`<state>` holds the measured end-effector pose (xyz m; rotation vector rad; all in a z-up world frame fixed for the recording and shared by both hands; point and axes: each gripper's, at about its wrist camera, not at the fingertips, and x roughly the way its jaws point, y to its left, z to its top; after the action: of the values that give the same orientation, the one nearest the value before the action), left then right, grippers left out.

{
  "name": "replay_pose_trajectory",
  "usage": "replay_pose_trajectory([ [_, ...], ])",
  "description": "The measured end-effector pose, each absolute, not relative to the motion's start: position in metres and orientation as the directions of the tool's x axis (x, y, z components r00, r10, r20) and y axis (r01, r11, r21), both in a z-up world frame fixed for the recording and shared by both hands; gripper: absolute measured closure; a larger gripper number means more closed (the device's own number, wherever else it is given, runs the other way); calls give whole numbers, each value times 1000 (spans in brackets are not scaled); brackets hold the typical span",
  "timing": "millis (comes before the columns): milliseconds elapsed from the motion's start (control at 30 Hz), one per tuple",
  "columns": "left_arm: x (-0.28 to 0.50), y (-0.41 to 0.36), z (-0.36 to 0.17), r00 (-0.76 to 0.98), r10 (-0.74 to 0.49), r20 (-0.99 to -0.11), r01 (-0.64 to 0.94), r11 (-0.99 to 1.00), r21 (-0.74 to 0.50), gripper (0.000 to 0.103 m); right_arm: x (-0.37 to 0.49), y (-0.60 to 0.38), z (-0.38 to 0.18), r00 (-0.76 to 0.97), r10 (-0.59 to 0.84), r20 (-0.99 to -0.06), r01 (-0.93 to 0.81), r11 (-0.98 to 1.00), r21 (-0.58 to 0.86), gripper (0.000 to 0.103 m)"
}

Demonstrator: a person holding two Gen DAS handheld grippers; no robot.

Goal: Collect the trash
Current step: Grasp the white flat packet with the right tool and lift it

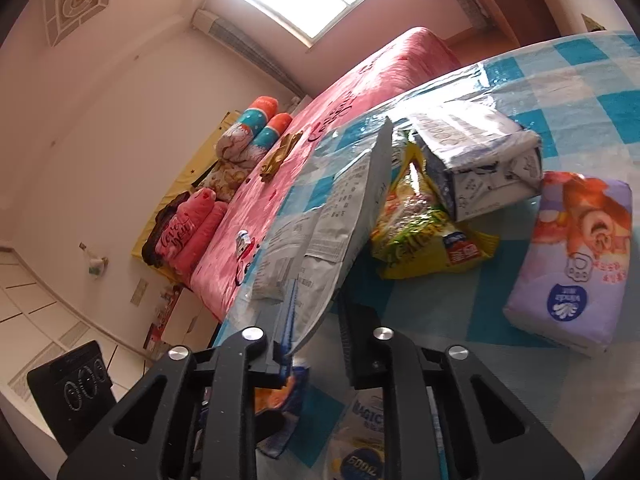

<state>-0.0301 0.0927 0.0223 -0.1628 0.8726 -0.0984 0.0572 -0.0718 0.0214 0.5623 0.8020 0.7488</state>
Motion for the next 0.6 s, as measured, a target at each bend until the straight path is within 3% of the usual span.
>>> replay_pose_trajectory([
  [600, -64, 120, 39, 678, -202, -707, 36, 969, -243, 64, 11, -85, 50, 593, 678, -434, -406, 717, 566, 90],
])
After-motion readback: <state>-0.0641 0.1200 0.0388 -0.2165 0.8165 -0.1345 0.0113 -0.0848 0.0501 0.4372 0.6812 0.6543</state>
